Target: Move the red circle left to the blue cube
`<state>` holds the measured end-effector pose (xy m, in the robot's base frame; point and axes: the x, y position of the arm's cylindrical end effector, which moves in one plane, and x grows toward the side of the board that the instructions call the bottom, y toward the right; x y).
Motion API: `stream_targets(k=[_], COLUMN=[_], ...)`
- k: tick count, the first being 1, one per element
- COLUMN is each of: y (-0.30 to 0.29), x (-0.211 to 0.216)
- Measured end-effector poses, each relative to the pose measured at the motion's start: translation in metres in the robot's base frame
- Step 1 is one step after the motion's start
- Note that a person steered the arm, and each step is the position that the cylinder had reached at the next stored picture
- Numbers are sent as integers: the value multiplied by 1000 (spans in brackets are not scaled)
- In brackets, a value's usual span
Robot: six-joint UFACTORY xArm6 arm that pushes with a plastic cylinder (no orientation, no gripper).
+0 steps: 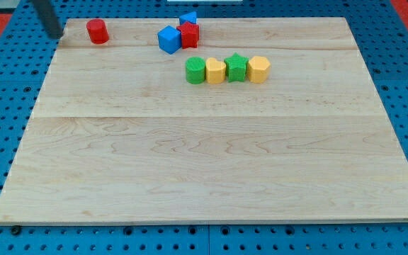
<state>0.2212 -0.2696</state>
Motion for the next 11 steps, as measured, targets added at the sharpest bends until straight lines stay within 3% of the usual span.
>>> stream_targets(k=[1, 2, 4, 5, 8, 11], y=[84, 129, 30, 22, 48, 112], x=[0, -3, -14, 4, 17, 53])
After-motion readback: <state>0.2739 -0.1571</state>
